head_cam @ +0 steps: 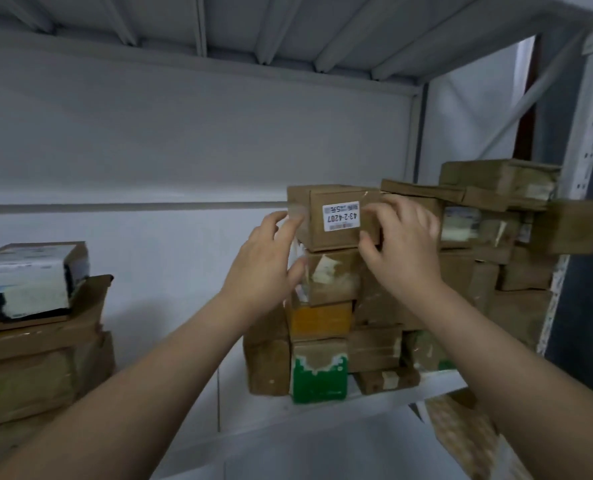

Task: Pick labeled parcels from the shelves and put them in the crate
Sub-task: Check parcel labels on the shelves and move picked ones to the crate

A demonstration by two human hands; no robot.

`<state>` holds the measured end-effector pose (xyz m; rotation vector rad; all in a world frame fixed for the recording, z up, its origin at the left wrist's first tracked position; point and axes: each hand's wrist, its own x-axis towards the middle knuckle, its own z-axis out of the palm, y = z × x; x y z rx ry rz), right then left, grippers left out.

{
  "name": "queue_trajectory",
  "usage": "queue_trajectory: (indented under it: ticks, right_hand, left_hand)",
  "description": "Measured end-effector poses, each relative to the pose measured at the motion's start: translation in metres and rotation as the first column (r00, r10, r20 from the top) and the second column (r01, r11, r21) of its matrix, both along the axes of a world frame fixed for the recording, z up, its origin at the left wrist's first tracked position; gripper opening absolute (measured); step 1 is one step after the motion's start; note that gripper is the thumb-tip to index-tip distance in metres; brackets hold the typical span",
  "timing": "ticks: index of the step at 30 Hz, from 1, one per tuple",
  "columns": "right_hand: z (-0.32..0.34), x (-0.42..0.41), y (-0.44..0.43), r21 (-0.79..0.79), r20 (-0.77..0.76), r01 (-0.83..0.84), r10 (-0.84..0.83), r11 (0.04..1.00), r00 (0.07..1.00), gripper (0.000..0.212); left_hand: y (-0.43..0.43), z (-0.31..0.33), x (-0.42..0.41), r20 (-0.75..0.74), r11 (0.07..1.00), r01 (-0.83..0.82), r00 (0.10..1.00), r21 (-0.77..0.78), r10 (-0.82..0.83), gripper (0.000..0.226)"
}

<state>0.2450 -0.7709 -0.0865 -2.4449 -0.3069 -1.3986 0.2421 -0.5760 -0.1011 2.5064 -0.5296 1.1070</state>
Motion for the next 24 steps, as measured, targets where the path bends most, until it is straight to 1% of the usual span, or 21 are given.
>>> queue_trajectory:
  ticks: [3, 6, 8, 11, 13, 14, 15, 17, 19, 20, 22, 24]
  right_hand:
    - [0.018, 0.013, -0.016, -0.022, -0.081, 0.053, -0.054, 0.998, 0.995, 0.053]
    - [0.028, 0.024, -0.021, -0.064, -0.164, 0.064, -0.074, 0.996, 0.984, 0.059]
    - [0.029, 0.029, -0.022, -0.090, -0.188, 0.047, -0.064, 0.995, 0.980, 0.055]
    - [0.023, 0.033, -0.022, -0.082, -0.168, -0.022, 0.008, 0.996, 0.986, 0.049]
    - [0.019, 0.035, -0.022, -0.027, -0.116, -0.105, 0.101, 0.994, 0.988, 0.048]
    - [0.018, 0.034, -0.021, 0.025, -0.080, -0.181, 0.182, 0.983, 0.980, 0.047]
    - [0.018, 0.034, -0.020, 0.093, -0.043, -0.281, 0.286, 0.955, 0.957, 0.046]
    - [0.020, 0.030, -0.016, 0.235, 0.033, -0.481, 0.487, 0.845, 0.873, 0.042]
    - [0.021, 0.024, -0.010, 0.301, 0.126, -0.610, 0.604, 0.733, 0.787, 0.042]
    - [0.020, 0.020, -0.005, 0.317, 0.156, -0.658, 0.646, 0.683, 0.747, 0.044]
    - [0.016, 0.014, 0.004, 0.341, 0.165, -0.718, 0.713, 0.607, 0.681, 0.052]
    - [0.011, 0.008, 0.014, 0.360, 0.125, -0.741, 0.757, 0.567, 0.641, 0.054]
  left_hand:
    - [-0.021, 0.021, 0.021, 0.001, 0.998, -0.010, 1.000, -0.062, 0.010, 0.074]
    - [-0.035, 0.038, 0.037, -0.082, 0.996, -0.063, 0.995, -0.059, 0.058, 0.080]
    - [-0.038, 0.041, 0.043, -0.127, 0.993, -0.074, 0.990, -0.093, 0.062, 0.072]
    - [-0.038, 0.036, 0.043, -0.120, 0.973, -0.017, 0.993, -0.229, -0.011, 0.059]
    - [-0.038, 0.033, 0.040, -0.071, 0.955, 0.018, 0.997, -0.298, -0.041, 0.052]
    - [-0.039, 0.032, 0.037, -0.045, 0.942, 0.039, 0.997, -0.334, -0.057, 0.048]
    - [-0.040, 0.032, 0.033, -0.021, 0.928, 0.059, 0.997, -0.369, -0.072, 0.045]
    - [-0.042, 0.030, 0.022, -0.001, 0.896, 0.089, 0.995, -0.435, -0.099, 0.038]
    - [-0.044, 0.028, 0.012, 0.015, 0.838, 0.130, 0.989, -0.529, -0.144, 0.035]
    - [-0.044, 0.026, 0.006, 0.031, 0.796, 0.158, 0.985, -0.584, -0.172, 0.037]
    - [-0.041, 0.022, -0.006, 0.079, 0.719, 0.191, 0.979, -0.669, -0.187, 0.050]
    - [-0.034, 0.019, -0.016, 0.088, 0.690, 0.147, 0.989, -0.709, -0.119, 0.069]
